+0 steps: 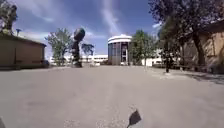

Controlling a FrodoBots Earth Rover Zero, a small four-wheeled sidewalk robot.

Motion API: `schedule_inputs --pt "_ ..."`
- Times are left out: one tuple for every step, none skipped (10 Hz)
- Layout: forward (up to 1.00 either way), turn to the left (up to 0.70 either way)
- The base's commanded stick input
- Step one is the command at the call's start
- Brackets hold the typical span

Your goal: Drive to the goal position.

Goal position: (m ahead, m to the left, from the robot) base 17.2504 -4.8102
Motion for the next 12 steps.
schedule_inputs --pt "0.7 0.06" --pt "0.7 0.06" --pt "0.7 0.06" --pt "0.7 0.06" --pt "0.7 0.06" --pt "0.7 0.06" --pt "0.7 0.06" --pt "0.7 0.06" --pt "0.7 0.06" --pt "0.7 0.06" --pt "0.7 0.06" --pt "0.7 0.06"
